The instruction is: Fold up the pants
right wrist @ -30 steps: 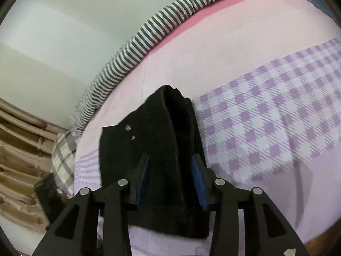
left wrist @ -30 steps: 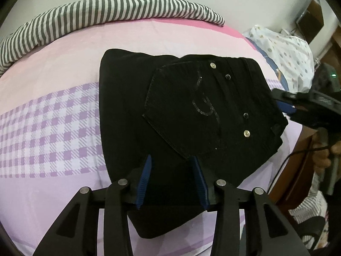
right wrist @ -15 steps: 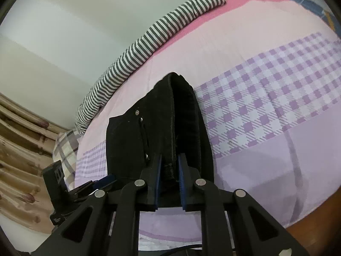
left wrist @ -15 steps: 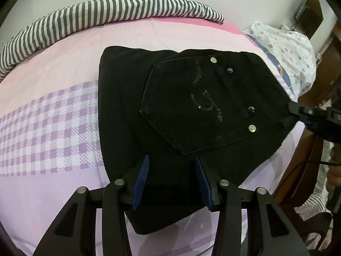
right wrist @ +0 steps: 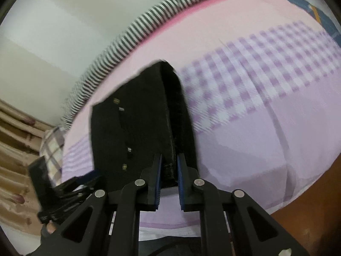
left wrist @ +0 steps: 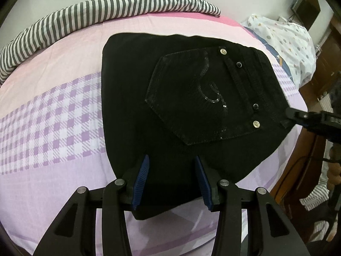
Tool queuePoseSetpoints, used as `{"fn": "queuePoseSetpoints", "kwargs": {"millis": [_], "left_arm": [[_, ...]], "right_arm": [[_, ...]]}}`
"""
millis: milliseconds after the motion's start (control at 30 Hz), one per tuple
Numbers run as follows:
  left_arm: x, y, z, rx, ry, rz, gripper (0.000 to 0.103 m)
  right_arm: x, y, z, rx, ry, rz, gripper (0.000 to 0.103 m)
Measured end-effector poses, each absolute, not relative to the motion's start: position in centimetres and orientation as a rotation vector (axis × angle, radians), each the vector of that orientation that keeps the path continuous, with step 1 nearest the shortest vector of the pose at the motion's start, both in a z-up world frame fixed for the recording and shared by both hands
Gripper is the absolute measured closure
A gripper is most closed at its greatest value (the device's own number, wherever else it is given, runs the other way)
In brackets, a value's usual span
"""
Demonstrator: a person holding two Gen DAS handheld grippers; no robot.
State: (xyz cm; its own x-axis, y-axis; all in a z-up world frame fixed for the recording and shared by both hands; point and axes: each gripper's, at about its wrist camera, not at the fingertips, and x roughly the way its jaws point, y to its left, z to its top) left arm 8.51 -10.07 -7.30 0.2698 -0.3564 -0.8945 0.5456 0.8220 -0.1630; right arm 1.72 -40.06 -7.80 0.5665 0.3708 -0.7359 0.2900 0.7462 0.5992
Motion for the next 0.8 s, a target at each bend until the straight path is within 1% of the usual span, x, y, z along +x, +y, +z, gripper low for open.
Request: {"fn": "queuePoseSetpoints", "kwargs": {"millis": [67,133,167,200,233,267,367,467,667,733,767,800], "left_arm": [[8.3,-10.1,-7.4,0.195,1.145,-0.613,0.057],[8.3,-10.2,-7.5,0.201,1.147,-0.609,0.057],[8.4,-10.2,-7.5,0.202,1.147,-0.609,0.057],[8.3,-10.2,-7.5,0.201,1.146,-0.608,0.057],[8.3,-10.2,-7.5,0.2,1.147,-0.609,0.057],[8.3,-10.3,-7.5,0.199,1.146,-0.609,0.057],[8.3,-10.3,-7.6,0.199,1.146,-0.612,0.057],[8.2,-10.3,-7.7,0.197,1.147,-0.61,0.056],[8.2,-10.3,-7.6,0.2,1.147,-0.608,0.056],[8.1,-10.3,-7.7,0.203,1.147,-0.608,0.056],[8.1,-10.3,-7.7,0.204,1.147,-0.608,0.056],[8.1,-10.3,-7.7,0.204,1.147,-0.609,0.056]], "right_arm": [[2.0,-40.1,-7.8,0.759,0.999,0.058,0.091],[2.3,-40.1,-7.6,0.749,1.007,0.069,0.089],[2.4,-40.1,-7.4,0.743,1.014,0.056,0.082],[2.5,-40.3,-7.3,0.739,1.023,0.042,0.068],[2.7,-40.5,-7.0,0.74,1.024,0.034,0.061],[2.8,-40.9,-6.4,0.74,0.995,0.031,0.056],[3.8,-41.9,-5.0,0.738,0.951,0.047,0.055],[6.4,-42.8,-4.3,0.747,0.91,0.071,0.053],[11.6,-43.5,-6.2,0.84,0.93,0.11,0.053],[12.4,-43.2,-6.2,0.865,0.902,0.155,0.07],[12.9,-42.8,-6.0,0.85,0.898,0.158,0.082],[13.0,-42.7,-5.7,0.831,0.89,0.147,0.089]]}}
